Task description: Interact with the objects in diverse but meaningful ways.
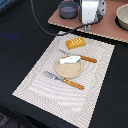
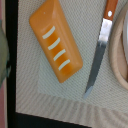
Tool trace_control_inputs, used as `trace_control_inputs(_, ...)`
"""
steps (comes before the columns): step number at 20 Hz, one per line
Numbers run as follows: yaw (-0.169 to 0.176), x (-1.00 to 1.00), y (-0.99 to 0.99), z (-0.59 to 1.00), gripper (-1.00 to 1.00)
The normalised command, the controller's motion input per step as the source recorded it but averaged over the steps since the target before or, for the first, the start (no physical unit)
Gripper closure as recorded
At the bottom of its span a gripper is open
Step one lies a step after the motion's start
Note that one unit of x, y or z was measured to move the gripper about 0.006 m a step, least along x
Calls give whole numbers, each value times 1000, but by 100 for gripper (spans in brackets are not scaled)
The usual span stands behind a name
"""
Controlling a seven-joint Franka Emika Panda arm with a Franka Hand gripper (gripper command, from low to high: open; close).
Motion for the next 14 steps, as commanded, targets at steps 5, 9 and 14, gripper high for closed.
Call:
trace_control_inputs(5,-1,207,-602,367,-100)
trace_control_inputs(9,0,253,-532,331,-100)
trace_control_inputs(14,-10,267,-341,120,-100)
